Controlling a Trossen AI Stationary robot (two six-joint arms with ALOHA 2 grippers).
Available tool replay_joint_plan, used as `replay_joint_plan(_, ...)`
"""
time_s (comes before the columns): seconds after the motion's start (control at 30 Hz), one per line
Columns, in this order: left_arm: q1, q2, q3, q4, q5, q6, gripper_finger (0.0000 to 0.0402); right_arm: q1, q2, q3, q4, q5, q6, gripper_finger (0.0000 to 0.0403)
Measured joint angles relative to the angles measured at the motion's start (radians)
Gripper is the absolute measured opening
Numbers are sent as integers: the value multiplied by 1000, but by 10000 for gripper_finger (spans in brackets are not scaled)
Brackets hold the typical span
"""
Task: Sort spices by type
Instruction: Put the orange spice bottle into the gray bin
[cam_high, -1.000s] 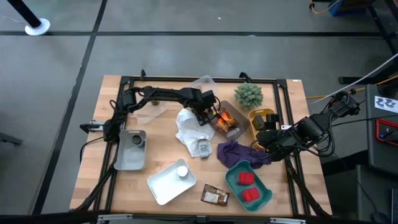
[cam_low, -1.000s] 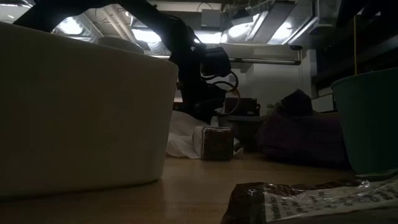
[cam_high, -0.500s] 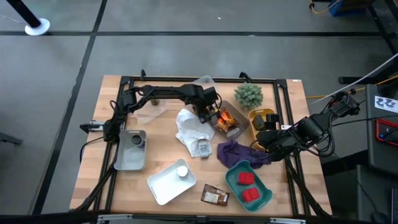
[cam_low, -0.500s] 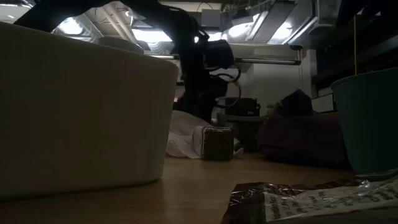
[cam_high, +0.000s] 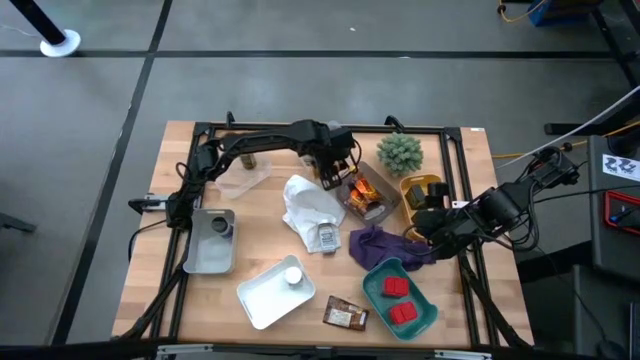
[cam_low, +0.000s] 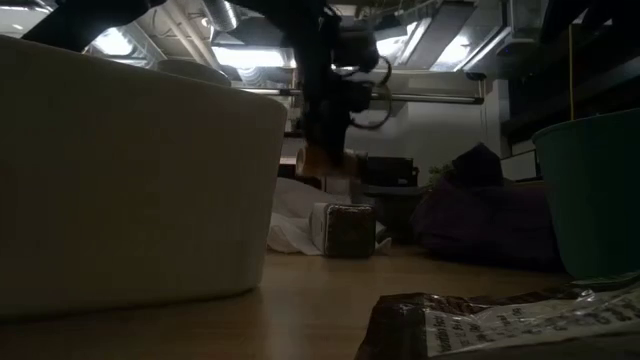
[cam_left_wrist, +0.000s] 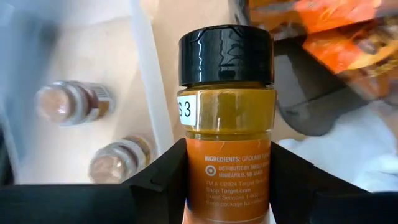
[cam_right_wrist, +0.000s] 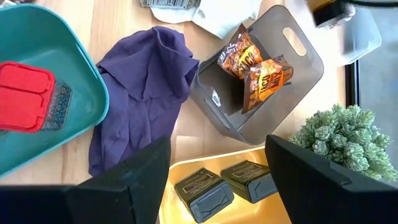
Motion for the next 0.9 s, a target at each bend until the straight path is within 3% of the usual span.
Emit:
replay_joint_plan(0.27, -21, -3, 135, -174, 7, 49, 156, 0, -59, 0, 0, 12, 0, 262)
replay_joint_plan(0.5, -69, -11, 144, -254, 88, 30, 157, 0, -154, -68, 73, 162, -3, 262)
replay_joint_plan(0.67, -123, -12, 144, -216, 161, 24, 157, 0, -274, -247, 291, 228, -4, 262)
replay_joint_plan(0.9, -201, -12, 144, -35, 268, 19, 157, 0, -366, -526, 702, 252, -59, 262)
